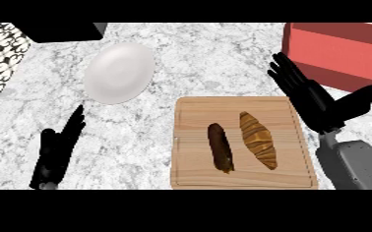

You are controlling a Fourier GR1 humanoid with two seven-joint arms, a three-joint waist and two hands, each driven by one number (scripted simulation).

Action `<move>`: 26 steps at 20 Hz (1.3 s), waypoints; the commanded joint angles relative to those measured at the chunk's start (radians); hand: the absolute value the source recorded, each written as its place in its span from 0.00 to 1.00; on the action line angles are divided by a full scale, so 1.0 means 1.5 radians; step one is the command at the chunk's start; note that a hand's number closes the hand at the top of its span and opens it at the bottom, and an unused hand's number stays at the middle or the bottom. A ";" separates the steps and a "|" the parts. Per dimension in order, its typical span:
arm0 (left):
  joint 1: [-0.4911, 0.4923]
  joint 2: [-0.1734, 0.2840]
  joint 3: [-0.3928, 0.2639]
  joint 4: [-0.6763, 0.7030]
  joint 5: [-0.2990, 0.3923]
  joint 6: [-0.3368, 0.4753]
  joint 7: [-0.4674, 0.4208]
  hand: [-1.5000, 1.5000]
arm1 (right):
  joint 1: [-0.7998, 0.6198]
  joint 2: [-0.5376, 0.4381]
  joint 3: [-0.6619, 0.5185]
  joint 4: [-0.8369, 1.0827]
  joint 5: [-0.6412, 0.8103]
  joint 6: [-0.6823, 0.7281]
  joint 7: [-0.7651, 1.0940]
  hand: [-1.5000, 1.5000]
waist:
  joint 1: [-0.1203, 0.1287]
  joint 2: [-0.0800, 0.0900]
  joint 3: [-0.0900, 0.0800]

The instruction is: Pick the croissant from the cutting board and place it in the cardboard box

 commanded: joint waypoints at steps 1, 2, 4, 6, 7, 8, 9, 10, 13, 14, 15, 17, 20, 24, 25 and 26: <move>0.000 0.006 0.013 -0.015 -0.015 0.021 0.003 0.50 | 0.017 -0.005 -0.023 -0.019 0.021 -0.023 -0.034 1.00 | 0.003 0.008 -0.039; -0.037 0.015 0.049 0.003 0.001 0.012 -0.006 0.50 | 0.033 -0.011 -0.013 -0.047 0.066 -0.040 -0.070 1.00 | -0.005 0.008 -0.039; -0.030 -0.011 0.067 0.008 0.001 0.046 -0.036 0.50 | 0.031 -0.051 -0.041 -0.089 0.125 -0.094 -0.086 1.00 | -0.010 0.005 -0.041; -0.040 -0.046 0.083 0.024 -0.006 0.093 -0.064 0.50 | 0.051 -0.077 -0.049 -0.143 0.191 -0.148 -0.106 1.00 | -0.031 0.000 -0.042; -0.028 -0.026 0.061 0.005 0.005 0.053 -0.039 0.50 | 0.017 -0.246 0.000 -0.085 0.330 -0.066 -0.072 1.00 | -0.024 -0.011 -0.067; -0.025 -0.043 0.062 0.010 0.003 0.068 -0.048 0.50 | 0.052 -0.237 -0.018 -0.069 0.373 -0.148 -0.050 1.00 | -0.039 -0.002 -0.052; -0.021 -0.047 0.081 0.016 0.014 0.070 -0.066 0.50 | 0.112 -0.139 -0.050 -0.083 0.336 -0.256 -0.032 1.00 | -0.040 0.001 -0.043; -0.024 -0.061 0.081 0.027 0.025 0.058 -0.080 0.50 | 0.152 -0.112 -0.042 -0.106 0.353 -0.287 -0.063 1.00 | -0.034 0.004 -0.042; -0.055 -0.075 0.077 0.052 0.024 0.049 -0.079 0.50 | 0.232 -0.107 -0.013 -0.182 0.455 -0.361 -0.111 0.00 | -0.030 0.006 -0.041; -0.028 -0.069 0.086 0.045 0.024 0.043 -0.104 0.50 | 0.277 -0.120 -0.022 -0.213 0.466 -0.367 -0.122 0.00 | -0.023 0.005 -0.041; -0.036 -0.088 0.073 0.066 0.003 0.057 -0.123 0.50 | 0.294 -0.117 -0.002 -0.254 0.499 -0.384 -0.085 0.00 | -0.019 0.006 -0.041; -0.087 -0.096 0.085 0.118 0.010 0.048 -0.112 0.50 | 0.325 -0.177 -0.005 -0.328 0.526 -0.346 -0.006 0.00 | -0.024 0.008 -0.042; -0.048 -0.087 0.093 0.090 0.016 0.030 -0.136 0.50 | 0.357 -0.231 -0.012 -0.394 0.562 -0.290 0.119 0.00 | -0.009 0.007 -0.042; -0.070 -0.104 0.090 0.106 0.002 0.031 -0.136 0.50 | 0.339 -0.270 -0.060 -0.486 0.514 -0.189 0.263 0.00 | 0.001 0.010 -0.041; -0.106 -0.081 0.105 0.095 0.014 0.026 -0.089 0.50 | 0.335 -0.271 -0.031 -0.543 0.526 -0.172 0.327 0.00 | -0.001 0.009 -0.041; -0.054 -0.096 0.086 0.093 0.002 0.022 -0.129 0.50 | 0.310 -0.283 -0.036 -0.524 0.513 -0.142 0.358 0.00 | 0.008 0.010 -0.041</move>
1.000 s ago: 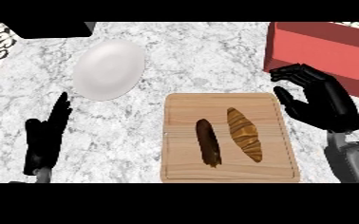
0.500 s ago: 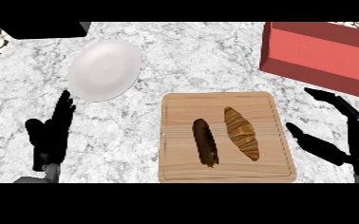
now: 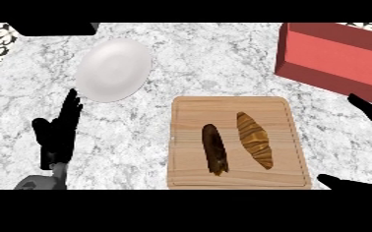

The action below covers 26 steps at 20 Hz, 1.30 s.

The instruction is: Pick the croissant from the cutting board and place it in the cardboard box

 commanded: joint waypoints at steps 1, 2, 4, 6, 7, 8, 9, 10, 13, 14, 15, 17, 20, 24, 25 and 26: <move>-0.046 -0.027 -0.002 0.052 -0.014 -0.003 -0.008 0.50 | -0.024 -0.019 0.028 -0.067 0.019 0.077 0.144 0.00 | 0.007 0.003 0.000; -0.045 -0.033 0.000 0.048 -0.017 0.005 -0.012 0.50 | -0.024 -0.038 0.013 -0.073 -0.005 0.110 0.154 0.00 | 0.007 0.003 0.001; -0.054 -0.025 -0.016 0.003 -0.029 0.018 0.048 0.50 | -0.038 -0.037 0.053 -0.102 0.025 0.137 0.215 0.00 | 0.011 0.002 0.001; -0.030 -0.035 -0.011 0.039 -0.025 -0.008 -0.009 0.50 | -0.116 -0.029 0.091 -0.122 0.022 0.179 0.319 0.00 | 0.020 0.004 0.000; -0.023 -0.018 0.009 0.026 -0.008 -0.032 -0.007 0.50 | -0.138 -0.008 0.099 -0.081 0.016 0.188 0.315 0.00 | 0.021 0.004 0.001; -0.041 -0.034 -0.001 0.044 -0.028 0.000 0.001 0.50 | -0.148 -0.029 0.110 -0.168 0.011 0.221 0.405 0.00 | 0.018 0.003 0.000; -0.009 -0.024 -0.002 0.026 -0.032 -0.013 -0.015 0.50 | -0.134 0.001 0.146 -0.132 0.051 0.210 0.391 0.00 | 0.019 0.002 0.001; -0.040 -0.044 0.003 0.070 -0.035 -0.009 -0.032 0.50 | -0.203 0.008 0.152 -0.116 0.025 0.243 0.432 0.00 | 0.021 0.004 0.000; -0.041 -0.028 0.011 0.050 -0.024 -0.035 -0.013 0.50 | -0.257 0.041 0.180 -0.039 0.024 0.279 0.473 0.00 | 0.024 0.004 0.001; -0.043 -0.036 0.006 0.043 -0.030 -0.023 0.002 0.50 | -0.257 0.066 0.211 -0.028 0.059 0.272 0.490 0.00 | 0.022 0.004 0.001; -0.038 -0.047 0.005 0.036 -0.037 -0.006 0.004 0.50 | -0.250 0.066 0.205 -0.020 0.045 0.287 0.489 0.00 | 0.020 0.003 0.001; -0.012 -0.021 0.012 0.009 -0.029 -0.035 0.005 0.50 | -0.285 0.102 0.229 -0.005 0.053 0.296 0.534 0.00 | 0.024 0.002 0.001; -0.009 -0.049 0.015 0.034 -0.038 -0.023 -0.022 0.50 | -0.322 0.140 0.219 0.017 0.048 0.312 0.556 0.00 | 0.021 0.003 0.001; -0.025 -0.033 0.025 0.008 -0.044 -0.032 0.021 0.50 | -0.273 0.178 0.270 0.007 0.103 0.296 0.551 0.00 | 0.015 0.001 0.001; -0.047 -0.064 0.018 0.064 -0.064 -0.010 -0.019 0.50 | -0.322 0.215 0.280 0.048 0.113 0.294 0.570 0.00 | 0.016 0.003 0.001; -0.018 -0.054 0.022 0.044 -0.052 -0.028 -0.021 0.50 | -0.349 0.208 0.249 0.056 0.088 0.323 0.585 0.00 | 0.018 0.003 0.001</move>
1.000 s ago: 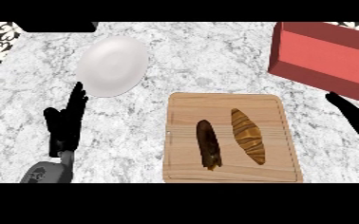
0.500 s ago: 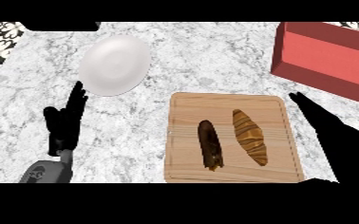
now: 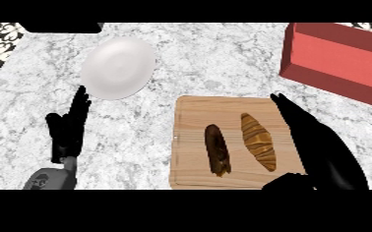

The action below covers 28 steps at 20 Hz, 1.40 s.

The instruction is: Pick the croissant from the cutting board and place it in the cardboard box

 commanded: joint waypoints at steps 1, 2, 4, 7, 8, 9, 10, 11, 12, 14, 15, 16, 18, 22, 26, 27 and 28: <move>-0.010 -0.024 -0.010 -0.012 -0.019 0.021 0.018 0.50 | -0.028 0.034 0.005 0.010 0.018 0.049 0.113 0.00 | -0.003 -0.001 0.000; -0.008 -0.004 0.001 -0.004 -0.012 0.001 0.015 0.50 | 0.005 0.024 0.031 0.004 0.038 0.046 0.108 0.00 | -0.005 -0.001 0.000; -0.010 0.010 0.019 0.000 0.000 -0.020 0.015 0.50 | -0.053 0.057 0.022 0.057 0.040 0.060 0.116 0.00 | 0.000 0.000 0.000; -0.005 -0.004 0.016 0.000 -0.006 -0.011 0.008 0.50 | -0.056 0.080 0.036 0.090 0.056 0.052 0.122 0.00 | 0.000 0.000 0.000; 0.001 -0.007 0.002 -0.018 -0.021 -0.001 0.023 0.50 | -0.020 0.060 0.024 0.065 0.052 0.055 0.104 0.00 | -0.004 -0.001 0.000; -0.010 -0.001 0.017 0.010 -0.013 -0.018 0.004 0.50 | -0.078 0.106 0.029 0.098 0.060 0.062 0.139 0.00 | -0.001 0.000 0.000; 0.026 -0.019 0.013 -0.010 -0.015 -0.002 -0.011 0.50 | -0.025 0.085 0.026 0.113 0.074 0.037 0.083 0.00 | -0.001 0.000 0.000; 0.020 -0.019 0.007 -0.006 -0.018 -0.011 -0.006 0.50 | -0.051 0.088 0.006 0.112 0.060 0.066 0.103 0.00 | -0.002 0.000 0.000; -0.020 -0.013 0.009 -0.005 -0.028 0.003 0.027 0.50 | -0.046 0.101 0.025 0.088 0.068 0.073 0.135 0.00 | -0.005 -0.001 0.000; -0.011 -0.020 0.022 -0.002 -0.024 0.005 0.015 0.50 | -0.050 0.115 0.007 0.130 0.082 0.058 0.094 0.00 | -0.003 0.000 0.000; -0.003 0.021 0.037 -0.011 -0.001 -0.045 0.033 0.50 | -0.059 0.131 0.015 0.093 0.075 0.081 0.149 0.00 | -0.002 -0.001 0.000; -0.003 -0.020 0.012 -0.006 -0.028 -0.005 0.028 0.50 | -0.032 0.124 0.019 0.123 0.091 0.063 0.107 0.00 | -0.004 -0.001 0.000; -0.020 -0.001 0.033 0.003 -0.008 -0.038 0.026 0.50 | -0.064 0.144 0.009 0.163 0.098 0.070 0.112 0.00 | -0.001 0.000 0.000; -0.001 0.001 0.038 -0.009 -0.012 -0.043 0.016 0.50 | -0.025 0.143 0.020 0.133 0.120 0.085 0.118 0.00 | -0.004 -0.001 0.000; 0.030 -0.009 0.028 -0.033 -0.029 -0.029 0.016 0.50 | -0.062 0.162 -0.003 0.163 0.126 0.119 0.125 0.00 | 0.000 -0.001 0.000; 0.010 -0.034 0.020 -0.009 -0.038 -0.016 0.002 0.50 | -0.077 0.181 -0.002 0.215 0.137 0.101 0.103 0.00 | 0.000 0.000 0.000; -0.005 -0.014 0.041 -0.003 -0.027 -0.034 0.012 0.50 | -0.037 0.175 0.014 0.186 0.146 0.100 0.091 0.00 | -0.004 0.000 0.000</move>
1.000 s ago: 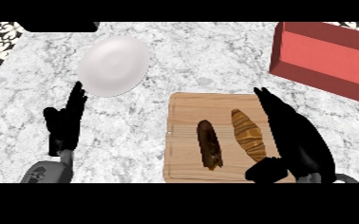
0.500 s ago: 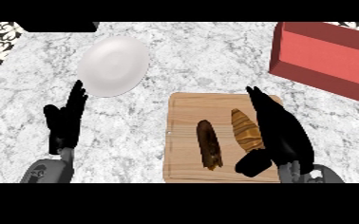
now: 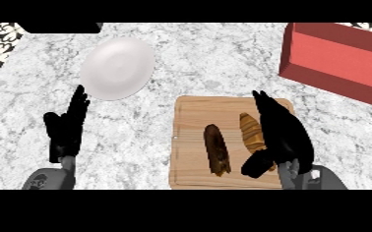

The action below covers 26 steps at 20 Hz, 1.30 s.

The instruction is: Pick the croissant from the cutting board and place it in the cardboard box

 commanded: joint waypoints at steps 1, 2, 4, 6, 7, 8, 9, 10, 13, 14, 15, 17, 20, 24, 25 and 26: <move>-0.006 -0.005 0.000 -0.003 -0.015 0.013 0.011 0.50 | -0.030 0.027 -0.015 0.042 -0.003 0.067 0.090 0.00 | 0.001 0.001 0.000; -0.031 -0.024 -0.010 0.017 -0.022 0.016 0.014 0.50 | 0.020 0.020 0.002 0.039 0.032 0.021 0.053 0.00 | -0.004 0.001 0.000; 0.006 -0.008 0.013 0.004 -0.008 -0.004 -0.011 0.50 | 0.027 -0.012 -0.045 0.037 0.007 0.051 0.017 0.00 | -0.003 0.000 0.000; -0.005 -0.017 0.012 0.026 -0.012 -0.013 -0.017 0.50 | 0.004 0.036 -0.022 0.092 0.051 0.025 0.011 0.00 | -0.001 0.001 0.000; 0.041 -0.003 0.003 -0.048 -0.018 -0.006 0.021 0.50 | 0.034 0.016 -0.034 0.061 0.041 0.043 0.004 0.00 | 0.000 0.000 0.001; -0.036 -0.012 0.032 0.056 -0.017 -0.014 -0.019 0.50 | 0.010 0.025 -0.052 0.045 0.032 0.074 0.017 0.00 | -0.004 0.001 0.000; 0.006 -0.010 0.016 -0.036 -0.015 -0.005 0.033 0.50 | -0.006 0.044 -0.049 0.091 0.042 0.062 0.009 0.00 | 0.001 0.000 0.000; -0.008 -0.032 0.032 0.068 -0.024 -0.006 -0.065 0.50 | 0.004 0.042 -0.047 0.075 0.048 0.067 0.008 0.00 | -0.003 0.001 0.000; 0.015 -0.026 0.015 -0.025 -0.034 -0.006 0.010 0.50 | 0.031 0.059 -0.047 0.076 0.077 0.058 -0.006 0.00 | -0.001 0.000 0.000; 0.011 -0.018 0.024 -0.020 -0.028 -0.014 0.010 0.50 | 0.002 0.077 -0.049 0.126 0.079 0.060 -0.006 0.00 | 0.001 0.000 0.000; -0.011 -0.016 0.024 -0.043 -0.034 -0.006 0.053 0.50 | -0.012 0.084 -0.072 0.146 0.078 0.052 -0.028 0.00 | 0.000 0.000 0.001; -0.037 -0.018 0.042 0.054 -0.030 -0.039 -0.011 0.50 | 0.040 0.072 -0.053 0.102 0.098 0.056 -0.034 0.00 | -0.004 0.001 0.000; 0.011 -0.028 0.044 0.005 -0.029 -0.047 -0.009 0.50 | 0.058 0.079 -0.069 0.122 0.119 0.046 -0.074 0.00 | -0.002 0.000 0.000; 0.006 -0.035 0.056 -0.002 -0.060 -0.033 0.000 0.50 | 0.047 0.099 -0.100 0.125 0.138 0.063 -0.099 0.00 | -0.002 0.000 0.000; 0.010 -0.030 0.055 -0.005 -0.044 -0.052 -0.003 0.50 | 0.036 0.098 -0.097 0.234 0.159 -0.011 -0.167 0.00 | 0.000 0.001 0.001; 0.046 -0.020 0.048 -0.056 -0.047 -0.056 0.019 0.50 | -0.030 0.101 -0.144 0.232 0.130 0.047 -0.131 0.00 | 0.003 0.000 0.001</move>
